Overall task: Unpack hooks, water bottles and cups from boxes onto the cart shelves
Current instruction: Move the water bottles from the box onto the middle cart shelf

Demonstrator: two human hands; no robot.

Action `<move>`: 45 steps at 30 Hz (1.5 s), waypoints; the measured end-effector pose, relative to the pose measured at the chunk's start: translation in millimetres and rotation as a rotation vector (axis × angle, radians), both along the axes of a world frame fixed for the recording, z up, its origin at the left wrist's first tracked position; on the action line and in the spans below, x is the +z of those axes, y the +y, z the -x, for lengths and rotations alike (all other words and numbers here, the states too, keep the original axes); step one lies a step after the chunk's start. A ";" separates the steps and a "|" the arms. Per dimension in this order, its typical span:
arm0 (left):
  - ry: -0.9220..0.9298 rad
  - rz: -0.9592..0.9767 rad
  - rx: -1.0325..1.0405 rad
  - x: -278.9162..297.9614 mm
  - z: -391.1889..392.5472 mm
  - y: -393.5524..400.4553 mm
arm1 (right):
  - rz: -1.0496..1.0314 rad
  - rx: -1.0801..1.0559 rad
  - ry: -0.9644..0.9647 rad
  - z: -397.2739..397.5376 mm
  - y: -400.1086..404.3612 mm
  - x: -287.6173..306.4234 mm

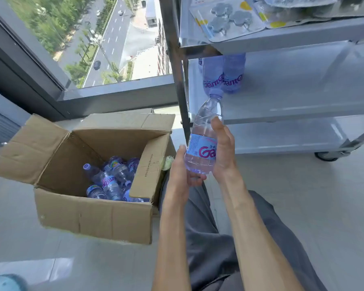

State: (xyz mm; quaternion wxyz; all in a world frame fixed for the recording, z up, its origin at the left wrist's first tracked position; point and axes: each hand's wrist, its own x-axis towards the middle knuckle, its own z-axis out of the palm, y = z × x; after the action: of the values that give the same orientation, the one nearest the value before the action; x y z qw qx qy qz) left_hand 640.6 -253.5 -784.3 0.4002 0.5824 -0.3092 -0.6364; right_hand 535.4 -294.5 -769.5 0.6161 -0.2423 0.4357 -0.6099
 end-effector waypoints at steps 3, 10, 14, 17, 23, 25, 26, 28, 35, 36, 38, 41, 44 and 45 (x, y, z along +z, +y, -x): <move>0.061 0.132 -0.088 1.5 30.9 1.6 | 0.051 -0.048 0.101 31.1 1.5 2.8; -0.486 0.367 -0.145 4.7 74.8 -29.3 | 0.064 -0.144 0.523 82.2 -18.9 11.3; -0.593 0.447 0.007 19.2 94.8 -78.1 | 0.133 -0.161 0.583 83.7 -49.0 25.5; -0.582 0.503 0.055 20.1 93.2 -113.5 | 0.183 -0.150 0.555 86.1 -75.9 31.9; -0.592 0.514 0.127 8.1 85.6 -166.4 | 0.151 -0.150 0.463 103.9 -112.1 20.1; -0.591 0.516 0.135 1.5 85.6 -177.6 | 0.137 -0.136 0.477 108.1 -116.5 11.5; -0.598 0.523 0.131 -0.8 86.1 -182.8 | 0.125 -0.139 0.481 109.4 -117.5 6.9; -0.629 0.547 0.117 -3.2 88.0 -193.0 | 0.094 -0.147 0.495 111.6 -118.7 -2.4; -0.664 0.604 0.039 -10.0 84.0 -216.5 | -0.048 -0.149 0.548 111.5 -109.2 -37.2; -0.667 0.608 0.042 -12.3 82.8 -217.9 | -0.056 -0.150 0.552 110.2 -106.7 -40.8; -0.660 0.609 0.049 -15.6 81.7 -219.4 | -0.063 -0.152 0.574 107.8 -103.5 -44.6; -0.652 0.618 0.050 -18.3 80.6 -215.5 | -0.064 -0.167 0.606 106.2 -103.2 -42.7; -0.616 0.572 0.082 -17.5 71.3 -195.0 | -0.077 -0.214 0.621 99.2 -101.6 -38.8; -0.611 0.593 0.104 -15.6 64.7 -182.6 | -0.078 -0.232 0.618 93.8 -99.4 -37.8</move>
State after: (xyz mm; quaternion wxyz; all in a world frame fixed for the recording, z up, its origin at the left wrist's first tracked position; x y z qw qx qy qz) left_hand 576.0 -436.1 -799.9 0.4719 0.6189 -0.5532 -0.2971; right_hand 441.6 -394.0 -807.2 0.3900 -0.3410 0.6496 -0.5564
